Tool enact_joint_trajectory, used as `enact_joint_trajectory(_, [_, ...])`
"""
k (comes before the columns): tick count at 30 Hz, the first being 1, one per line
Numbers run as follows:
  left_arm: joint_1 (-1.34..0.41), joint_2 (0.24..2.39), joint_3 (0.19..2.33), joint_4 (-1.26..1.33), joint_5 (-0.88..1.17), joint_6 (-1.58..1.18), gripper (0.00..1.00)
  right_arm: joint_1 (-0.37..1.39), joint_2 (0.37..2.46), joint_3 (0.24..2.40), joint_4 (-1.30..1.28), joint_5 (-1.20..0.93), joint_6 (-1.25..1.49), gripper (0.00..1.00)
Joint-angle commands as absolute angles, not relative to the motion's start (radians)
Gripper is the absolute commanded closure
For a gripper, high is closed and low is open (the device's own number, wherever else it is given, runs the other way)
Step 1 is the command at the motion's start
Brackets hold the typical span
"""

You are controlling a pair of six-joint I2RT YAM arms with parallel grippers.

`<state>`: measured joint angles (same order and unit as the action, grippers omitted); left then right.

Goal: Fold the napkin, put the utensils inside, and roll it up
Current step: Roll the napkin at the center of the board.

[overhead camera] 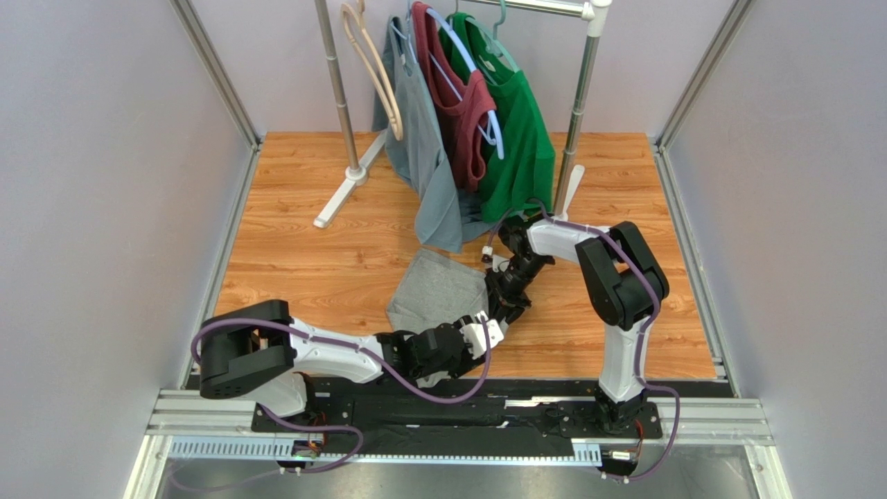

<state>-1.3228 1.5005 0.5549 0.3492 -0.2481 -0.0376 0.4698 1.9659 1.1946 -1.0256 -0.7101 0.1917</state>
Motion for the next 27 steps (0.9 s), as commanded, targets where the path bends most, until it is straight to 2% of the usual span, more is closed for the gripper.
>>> enact_joint_trajectory(1, [-1.33, 1.512, 0.587, 0.364, -0.252, -0.034, 0.45, 0.454, 1.979, 1.229, -1.06, -0.732, 0.175, 1.0])
enact_joint_trajectory(9, [-1.33, 1.569, 0.63, 0.287, -0.221, -0.063, 0.46, 0.442, 1.988, 1.227, -1.063, -0.779, 0.176, 1.0])
enact_joint_trajectory(14, [-1.33, 1.605, 0.653, 0.238, -0.256, -0.089, 0.54, 0.436, 1.993, 1.232, -1.08, -0.801, 0.169, 1.0])
enact_joint_trajectory(18, [-1.33, 1.617, 0.661, 0.221, -0.278, -0.103, 0.73, 0.428, 1.994, 1.22, -1.083, -0.821, 0.161, 1.0])
enact_joint_trajectory(21, [-1.33, 1.617, 0.66, 0.227, -0.256, -0.094, 0.94, 0.426, 1.991, 1.21, -1.08, -0.836, 0.156, 1.0])
enact_joint_trajectory(23, [-1.33, 1.614, 0.654, 0.232, -0.233, -0.087, 1.0, 0.425, 1.985, 1.207, -1.065, -0.854, 0.163, 1.0])
enact_joint_trajectory(25, [-1.322, 1.598, 0.649, 0.232, -0.183, -0.08, 1.0, 0.419, 1.957, 1.194, -1.023, -0.87, 0.176, 0.9])
enact_joint_trajectory(26, [-1.315, 1.594, 0.649, 0.218, -0.152, -0.083, 1.0, 0.413, 1.948, 1.19, -1.01, -0.882, 0.192, 0.79])
enact_joint_trajectory(27, [-1.304, 1.583, 0.647, 0.215, -0.117, -0.089, 1.0, 0.407, 1.936, 1.186, -0.993, -0.888, 0.202, 0.74])
